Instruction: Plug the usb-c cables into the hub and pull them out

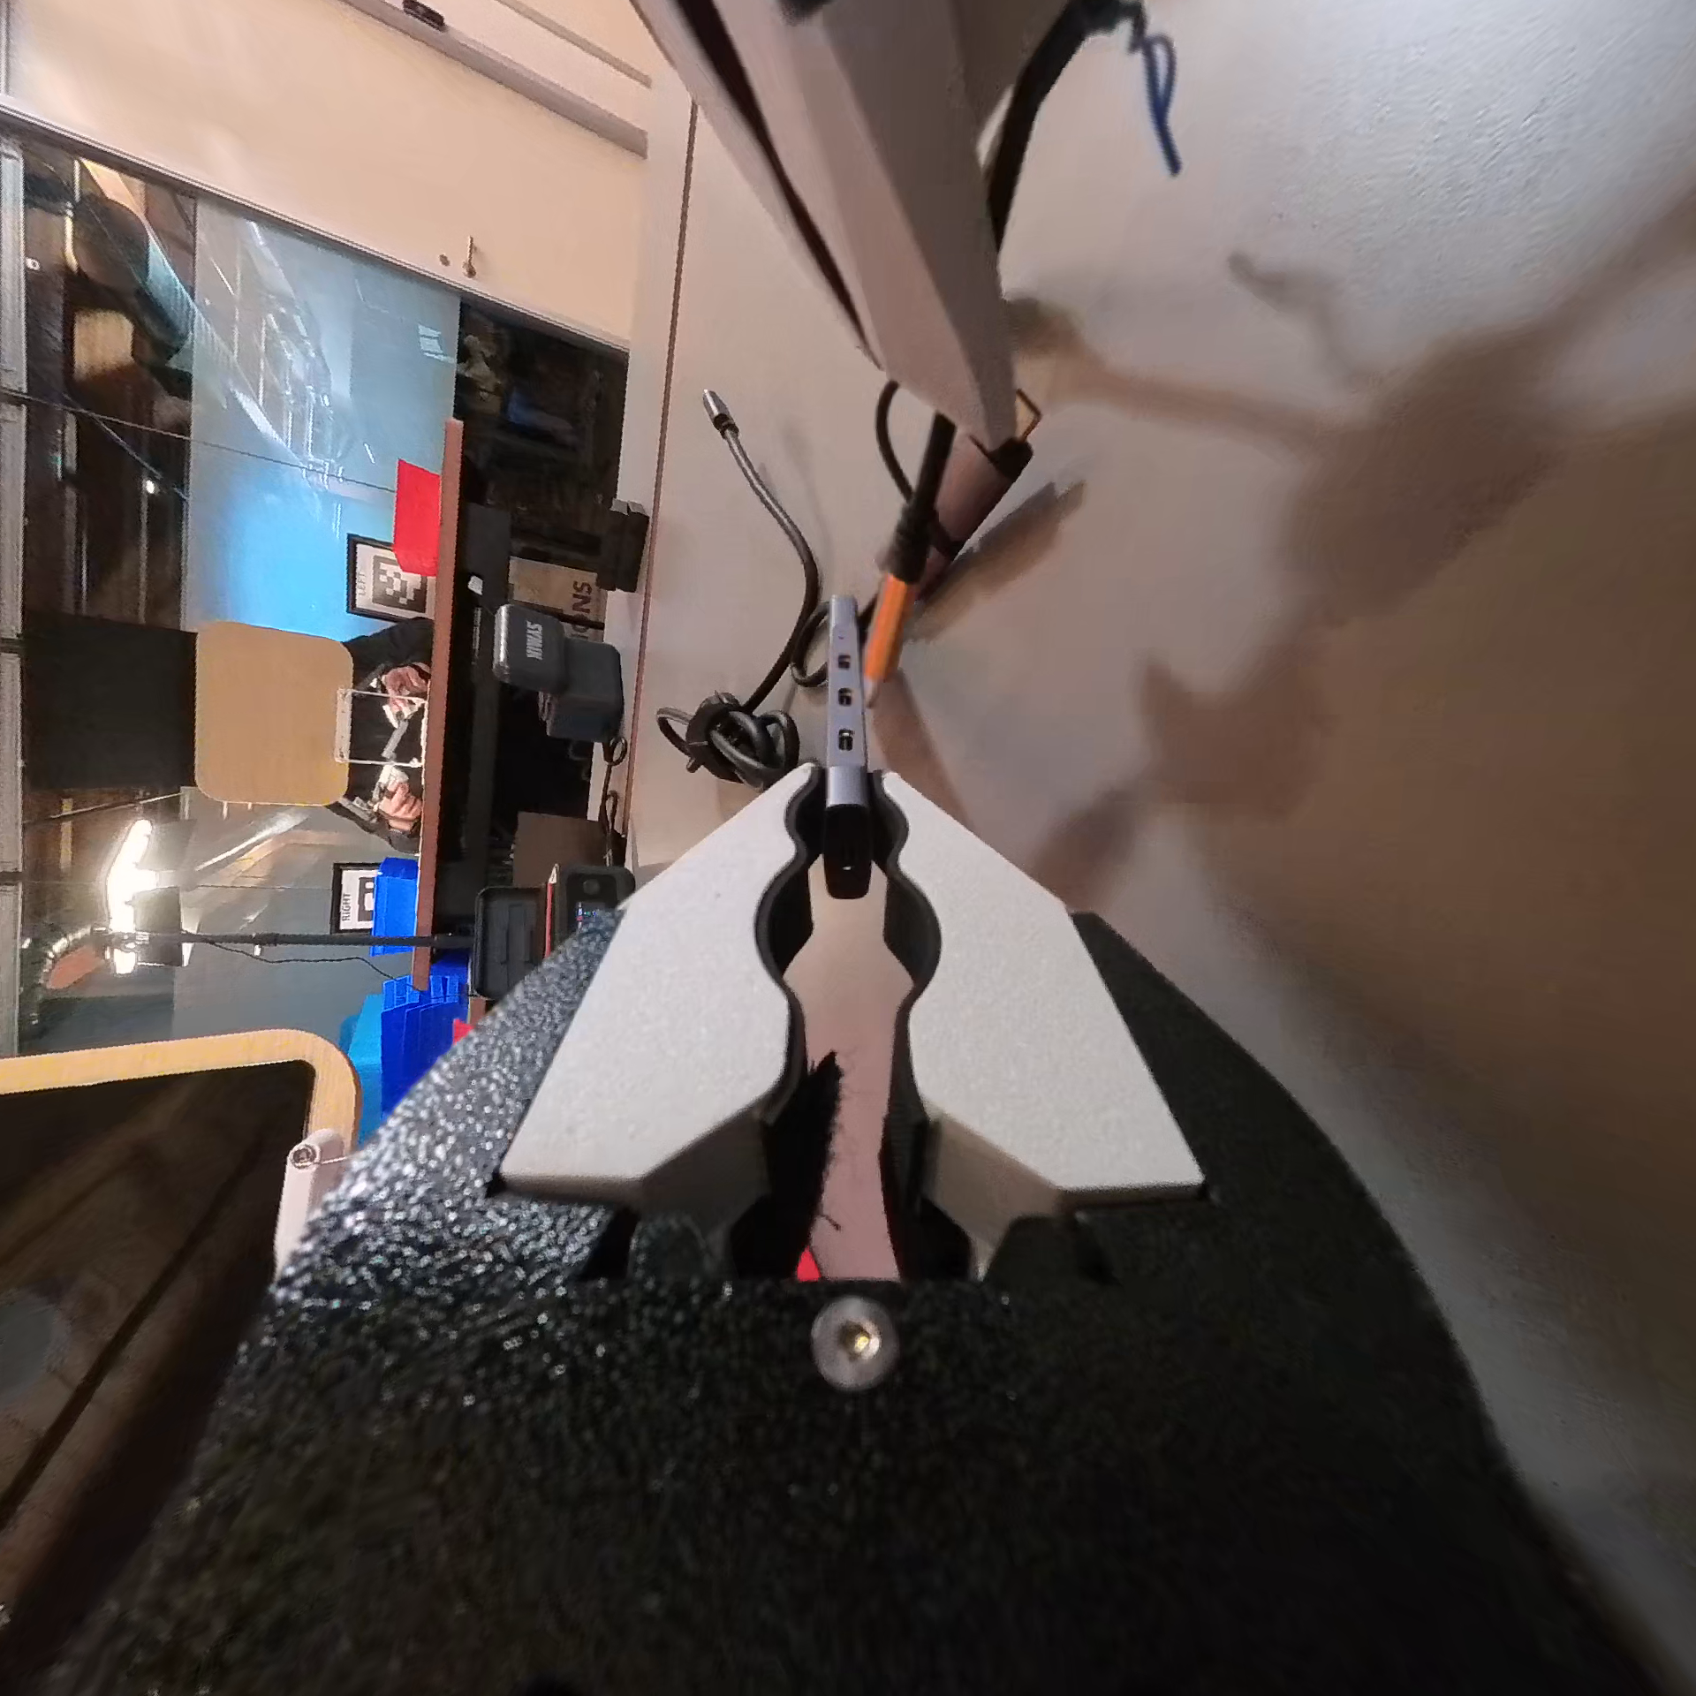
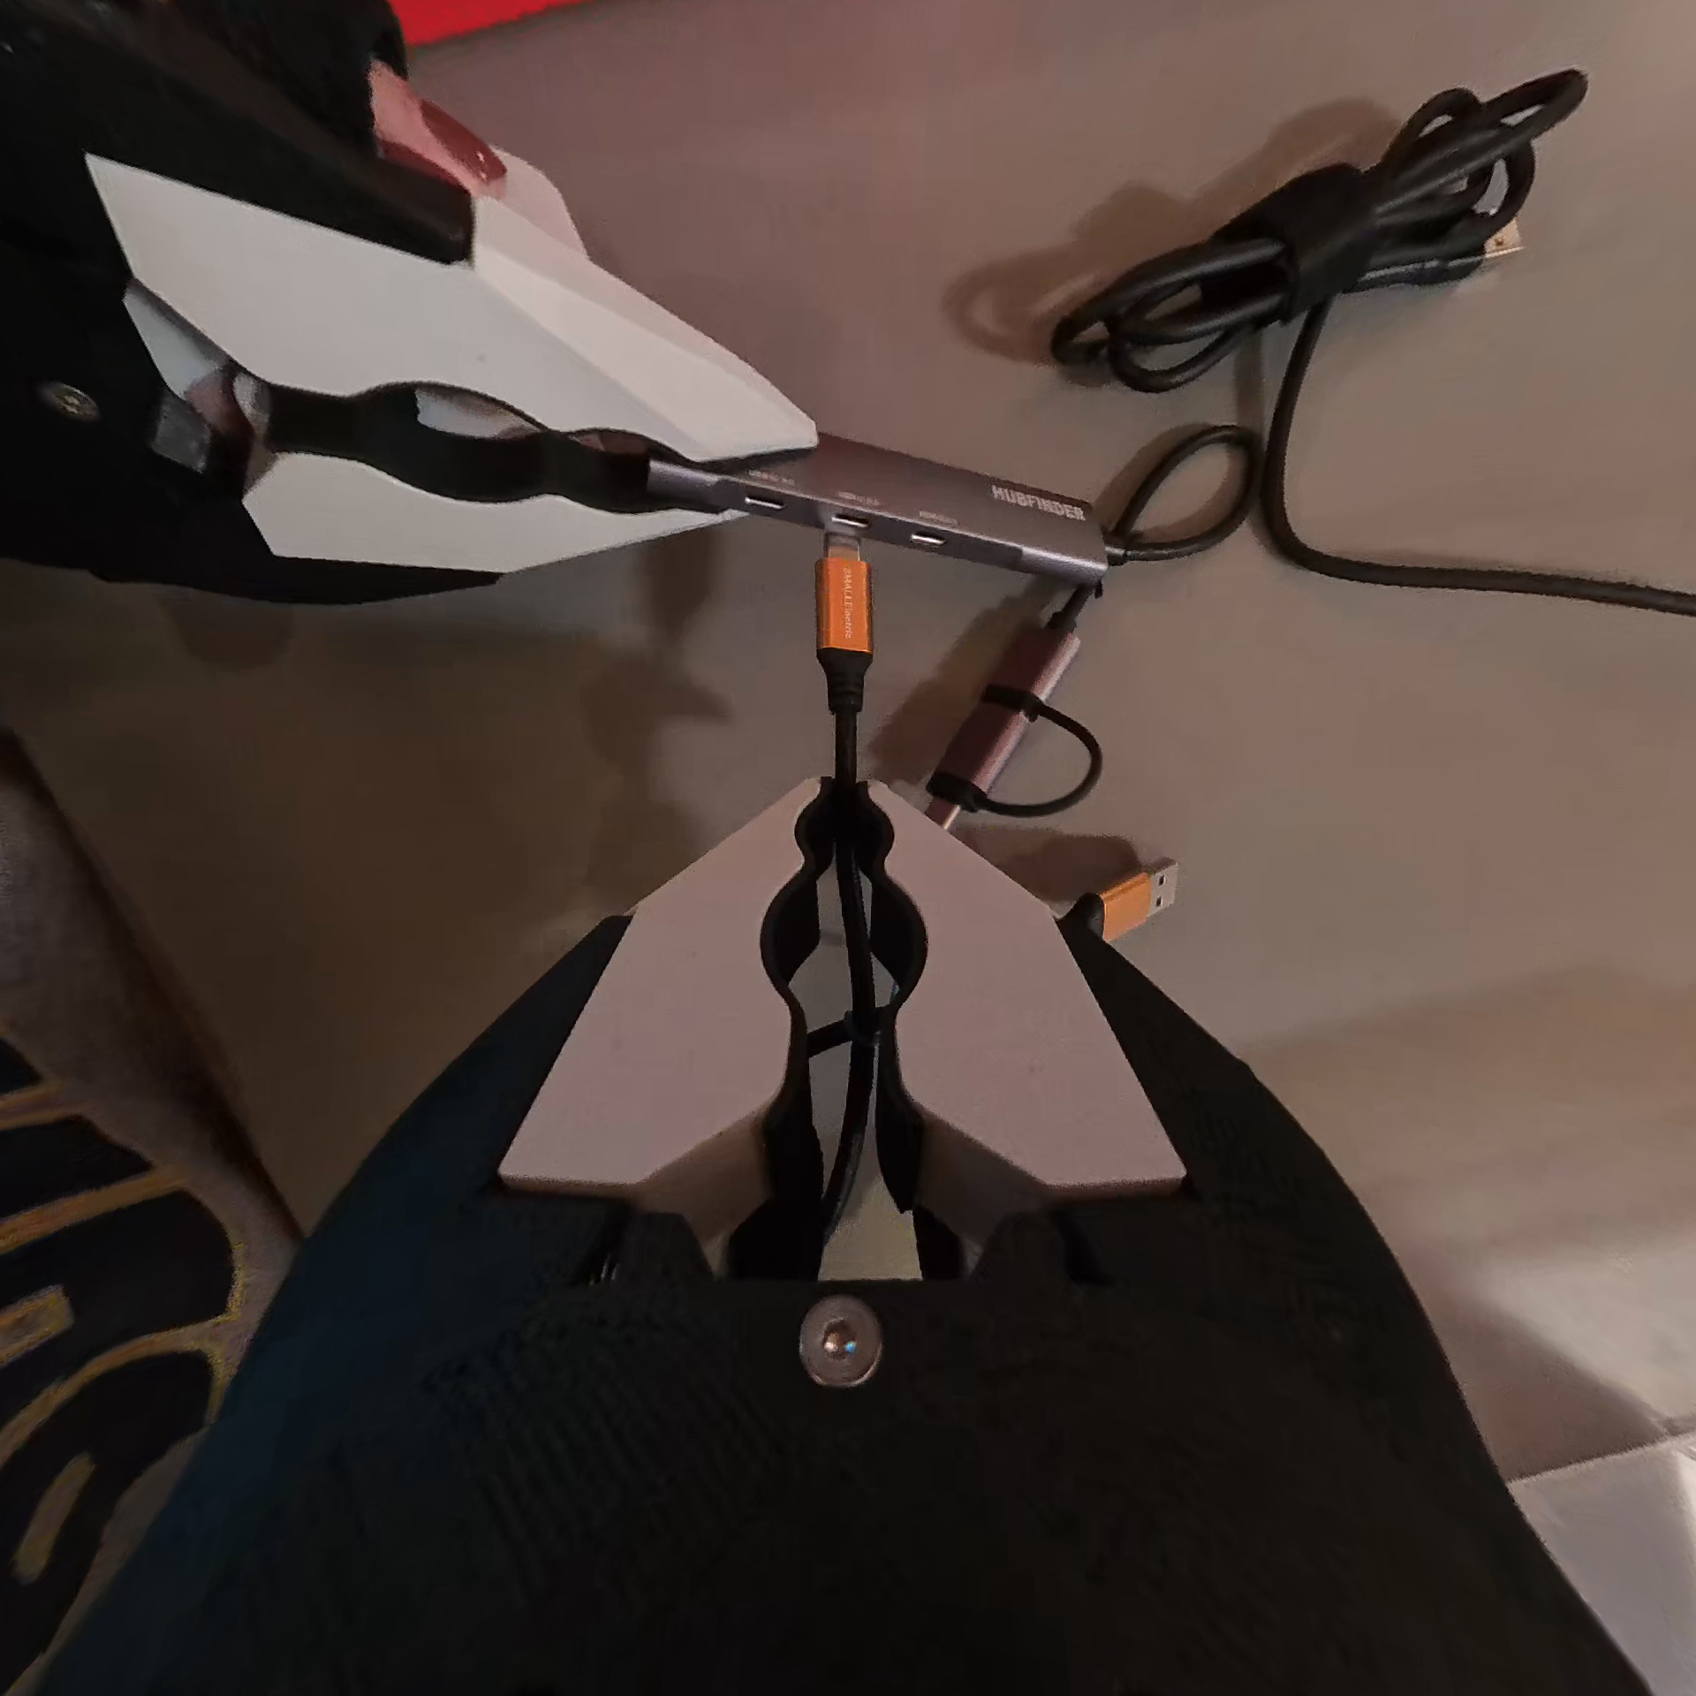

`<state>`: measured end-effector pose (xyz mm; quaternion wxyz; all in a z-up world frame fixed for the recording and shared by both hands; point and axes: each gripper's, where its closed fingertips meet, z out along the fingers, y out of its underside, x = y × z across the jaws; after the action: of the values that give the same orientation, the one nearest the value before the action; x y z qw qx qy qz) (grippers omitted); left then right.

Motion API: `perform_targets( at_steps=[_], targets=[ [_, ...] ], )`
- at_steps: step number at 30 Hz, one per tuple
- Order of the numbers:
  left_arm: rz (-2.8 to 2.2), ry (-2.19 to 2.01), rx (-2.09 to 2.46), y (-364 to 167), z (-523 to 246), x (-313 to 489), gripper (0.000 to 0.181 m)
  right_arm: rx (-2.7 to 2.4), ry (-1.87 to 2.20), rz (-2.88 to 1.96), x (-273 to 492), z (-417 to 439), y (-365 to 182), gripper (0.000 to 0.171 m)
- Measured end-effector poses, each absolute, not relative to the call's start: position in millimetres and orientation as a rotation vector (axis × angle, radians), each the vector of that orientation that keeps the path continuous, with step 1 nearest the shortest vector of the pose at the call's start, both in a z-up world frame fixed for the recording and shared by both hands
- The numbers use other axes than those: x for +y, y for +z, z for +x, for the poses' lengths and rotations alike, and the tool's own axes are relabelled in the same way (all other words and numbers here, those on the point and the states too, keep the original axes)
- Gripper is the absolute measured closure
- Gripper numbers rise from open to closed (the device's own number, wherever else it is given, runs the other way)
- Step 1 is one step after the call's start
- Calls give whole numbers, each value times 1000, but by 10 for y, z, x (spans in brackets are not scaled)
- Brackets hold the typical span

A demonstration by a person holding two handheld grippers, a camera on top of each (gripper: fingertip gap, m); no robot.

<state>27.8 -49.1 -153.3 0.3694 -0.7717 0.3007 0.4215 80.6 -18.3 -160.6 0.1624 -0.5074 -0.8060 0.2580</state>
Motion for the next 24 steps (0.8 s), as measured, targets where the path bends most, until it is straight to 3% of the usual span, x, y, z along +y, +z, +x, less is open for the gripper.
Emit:
perform_targets(
  at_steps=[24],
  targets=[
    [-1982, 1084, 781, -1554, 244, -487, 174, -2322, 835, -1459, -326, 842, -1509, 169]
  ],
)
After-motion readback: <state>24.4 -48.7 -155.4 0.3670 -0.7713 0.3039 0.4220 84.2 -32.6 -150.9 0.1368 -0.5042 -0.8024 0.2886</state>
